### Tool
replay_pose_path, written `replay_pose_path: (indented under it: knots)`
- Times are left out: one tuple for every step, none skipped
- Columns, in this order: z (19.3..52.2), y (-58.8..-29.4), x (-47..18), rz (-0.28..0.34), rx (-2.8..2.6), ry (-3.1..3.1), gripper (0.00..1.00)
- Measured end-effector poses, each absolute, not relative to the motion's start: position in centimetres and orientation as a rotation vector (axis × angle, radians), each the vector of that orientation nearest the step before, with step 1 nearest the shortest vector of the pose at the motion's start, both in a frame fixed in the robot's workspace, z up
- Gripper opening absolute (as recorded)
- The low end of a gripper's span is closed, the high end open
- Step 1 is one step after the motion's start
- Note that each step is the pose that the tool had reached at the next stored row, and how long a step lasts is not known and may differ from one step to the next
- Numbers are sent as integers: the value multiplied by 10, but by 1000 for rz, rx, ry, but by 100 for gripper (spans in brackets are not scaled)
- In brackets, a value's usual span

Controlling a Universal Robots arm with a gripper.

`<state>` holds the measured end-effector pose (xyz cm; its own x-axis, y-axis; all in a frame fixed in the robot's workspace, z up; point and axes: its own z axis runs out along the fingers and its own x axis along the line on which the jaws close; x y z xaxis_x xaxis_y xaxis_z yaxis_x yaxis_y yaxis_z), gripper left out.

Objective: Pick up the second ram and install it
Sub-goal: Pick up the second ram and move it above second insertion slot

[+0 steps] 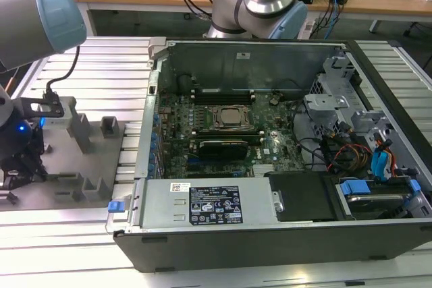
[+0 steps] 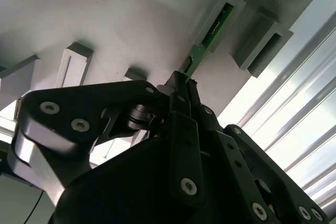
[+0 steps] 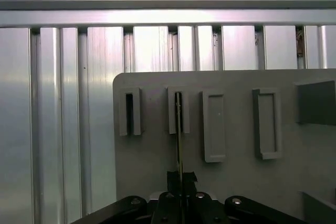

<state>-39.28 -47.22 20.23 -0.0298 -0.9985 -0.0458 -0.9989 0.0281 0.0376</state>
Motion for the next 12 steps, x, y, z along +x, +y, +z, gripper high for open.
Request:
replay_pose_path:
  knots:
    - [202, -472, -393, 92, -2184, 2248, 13]
    - [204, -472, -393, 92, -2184, 2248, 13]
    - [207, -472, -393, 92, -2184, 2248, 13]
    - [210, -472, -393, 92, -2184, 2248, 13]
    - [212, -472, -393, 92, -2184, 2248, 13]
    - [214, -472, -393, 92, -2184, 2248, 13]
    - [217, -472, -393, 92, -2184, 2248, 13]
    - [218, -472, -393, 92, -2184, 2248, 13]
    - [222, -472, -393, 92, -2184, 2248, 13]
    - [224, -472, -393, 92, -2184, 2248, 13]
    - [227, -472, -393, 92, -2184, 2248, 13]
    - [230, -472, -393, 92, -2184, 2248, 13]
